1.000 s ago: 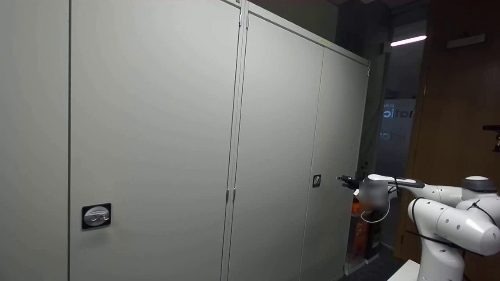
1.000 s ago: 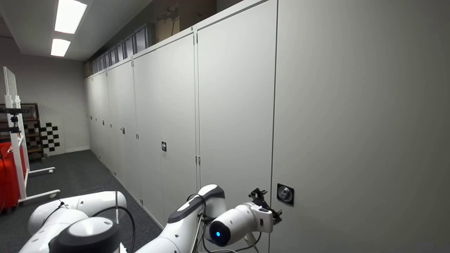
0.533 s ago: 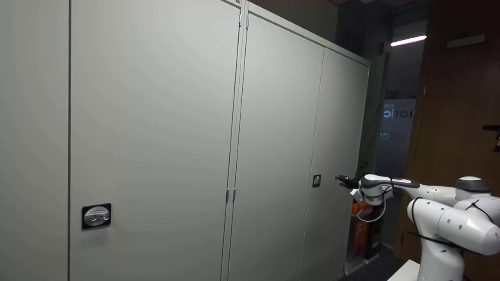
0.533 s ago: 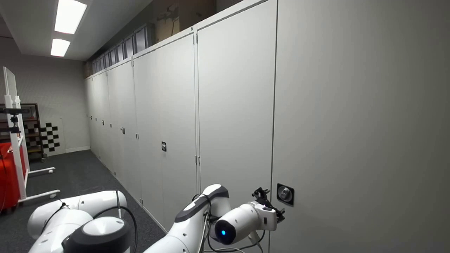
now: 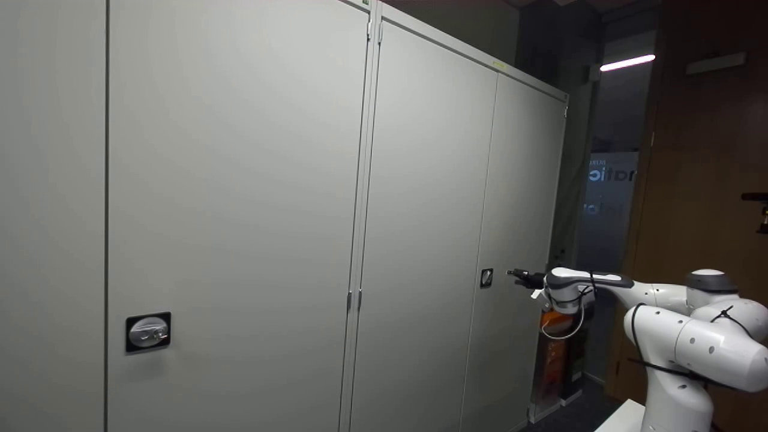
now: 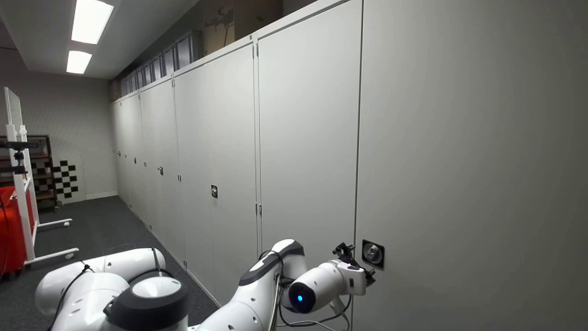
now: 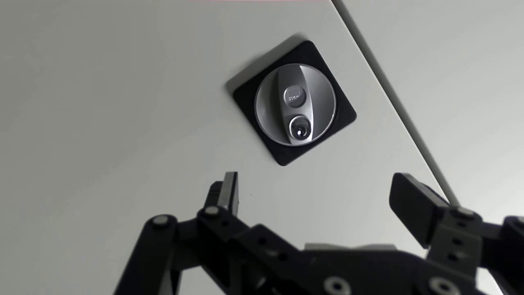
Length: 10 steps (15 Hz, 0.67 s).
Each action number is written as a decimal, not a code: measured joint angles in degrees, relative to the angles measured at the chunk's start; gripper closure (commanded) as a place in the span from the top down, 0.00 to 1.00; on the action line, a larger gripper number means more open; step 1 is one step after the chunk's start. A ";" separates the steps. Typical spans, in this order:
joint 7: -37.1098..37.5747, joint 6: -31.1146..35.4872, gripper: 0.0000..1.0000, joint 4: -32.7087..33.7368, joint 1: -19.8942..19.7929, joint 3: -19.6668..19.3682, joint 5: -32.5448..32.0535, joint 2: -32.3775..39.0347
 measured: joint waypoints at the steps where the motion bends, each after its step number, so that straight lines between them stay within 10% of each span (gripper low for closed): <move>1: 0.00 0.00 1.00 0.62 0.49 -0.20 -0.13 0.00; 10: -0.09 0.00 1.00 5.59 3.82 -0.88 -1.10 -1.08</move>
